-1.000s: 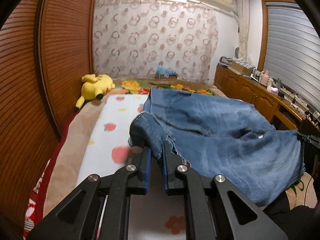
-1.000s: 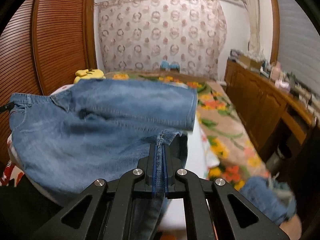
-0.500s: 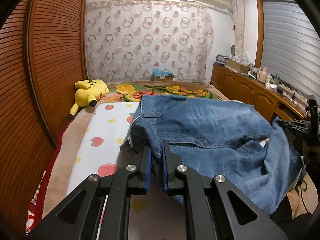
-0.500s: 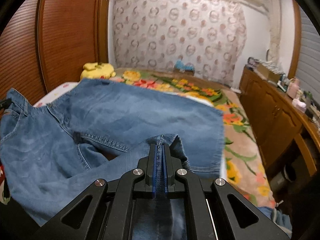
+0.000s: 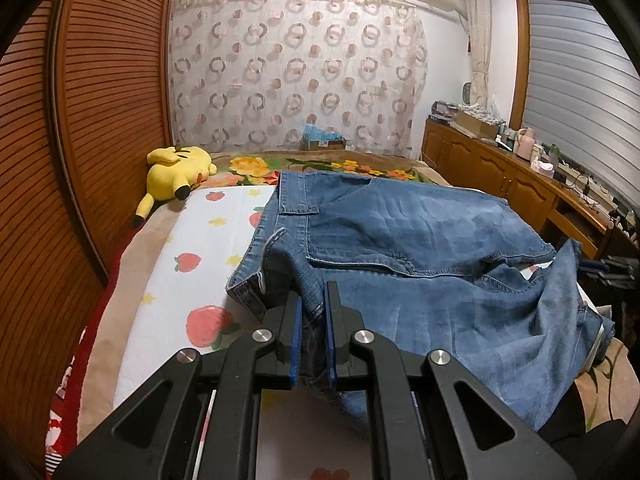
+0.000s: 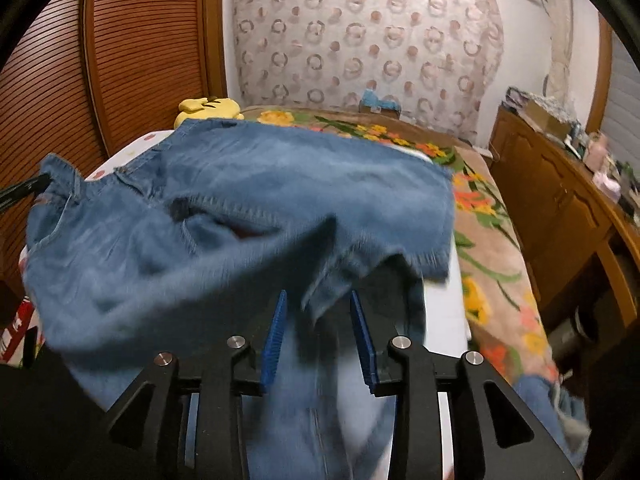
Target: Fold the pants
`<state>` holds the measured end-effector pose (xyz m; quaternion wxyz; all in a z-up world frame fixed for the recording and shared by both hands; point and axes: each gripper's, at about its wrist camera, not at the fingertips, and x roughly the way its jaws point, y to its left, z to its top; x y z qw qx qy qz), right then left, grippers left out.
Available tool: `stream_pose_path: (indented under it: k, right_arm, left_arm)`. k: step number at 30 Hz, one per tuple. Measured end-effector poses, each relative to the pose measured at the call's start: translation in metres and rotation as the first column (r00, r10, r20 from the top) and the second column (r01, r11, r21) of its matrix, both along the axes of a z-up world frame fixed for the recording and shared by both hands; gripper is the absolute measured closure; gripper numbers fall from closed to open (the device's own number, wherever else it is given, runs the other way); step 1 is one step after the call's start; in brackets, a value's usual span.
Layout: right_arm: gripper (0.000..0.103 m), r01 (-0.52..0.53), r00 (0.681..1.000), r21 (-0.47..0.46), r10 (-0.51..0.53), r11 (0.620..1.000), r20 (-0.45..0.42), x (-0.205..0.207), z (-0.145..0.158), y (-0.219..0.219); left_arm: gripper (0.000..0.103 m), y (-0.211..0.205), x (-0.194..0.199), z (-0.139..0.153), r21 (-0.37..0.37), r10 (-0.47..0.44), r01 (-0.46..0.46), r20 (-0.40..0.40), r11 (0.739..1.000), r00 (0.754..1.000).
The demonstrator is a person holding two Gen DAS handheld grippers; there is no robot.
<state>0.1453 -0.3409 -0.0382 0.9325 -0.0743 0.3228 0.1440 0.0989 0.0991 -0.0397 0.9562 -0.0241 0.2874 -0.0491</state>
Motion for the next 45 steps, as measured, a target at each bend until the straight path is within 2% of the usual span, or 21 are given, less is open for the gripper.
stream_pose_path:
  k: [4,8,10,15,17,18,21,28,35,42,45]
  right_arm:
    - [0.061,0.026,0.999,0.025,-0.025,0.999,-0.042,-0.020,0.000,-0.008]
    - [0.060,0.035,0.996,0.044,-0.032,0.998,-0.082,-0.024,-0.010,-0.010]
    - [0.060,0.031,0.996,0.053,-0.026,0.998,-0.091,-0.024,-0.007,-0.002]
    - [0.060,0.015,0.991,0.074,-0.005,0.997,-0.133,-0.026,-0.009,-0.014]
    - [0.077,0.010,0.987,0.068,0.001,0.998,-0.158,-0.024,-0.011,-0.014]
    - [0.090,0.005,0.987,0.067,0.006,0.998,-0.159,-0.025,-0.009,-0.017]
    - [0.096,-0.011,0.989,0.080,0.023,0.997,-0.146,-0.030,-0.002,-0.027]
    - [0.098,0.009,1.000,0.090,-0.008,0.996,-0.012,-0.049,0.035,-0.041]
    - [0.098,0.045,0.989,0.100,-0.059,0.994,0.137,-0.065,0.076,-0.054]
    - [0.098,0.070,0.969,0.116,-0.095,0.991,0.229,-0.085,0.090,-0.064]
    - [0.099,0.069,0.961,0.093,-0.091,0.993,0.261,-0.095,0.090,-0.056]
  left_arm:
    - [0.092,0.001,0.001,-0.001,0.002,0.002,-0.002,-0.004,1.000,1.000]
    - [0.092,0.003,0.001,-0.003,-0.004,0.008,-0.008,-0.007,1.000,1.000]
    - [0.092,0.003,0.000,-0.004,-0.004,0.009,-0.009,-0.010,1.000,1.000]
    - [0.093,0.003,-0.001,-0.002,-0.006,0.011,-0.011,-0.002,1.000,1.000]
    - [0.093,0.001,-0.003,0.002,-0.003,0.000,0.000,0.004,1.000,1.000]
    - [0.093,0.000,-0.003,0.004,-0.001,-0.006,0.006,0.004,1.000,1.000]
    - [0.093,-0.006,-0.009,0.016,0.012,-0.028,0.028,0.030,1.000,0.999]
    - [0.094,-0.009,-0.030,0.049,-0.017,-0.028,0.031,0.125,0.999,0.992]
    - [0.095,0.003,-0.050,0.077,-0.057,0.005,0.007,0.207,0.998,0.978]
    - [0.095,0.015,-0.062,0.091,-0.088,0.038,-0.016,0.252,0.996,0.967]
    - [0.095,0.016,-0.065,0.096,-0.092,0.042,-0.018,0.268,0.996,0.962]
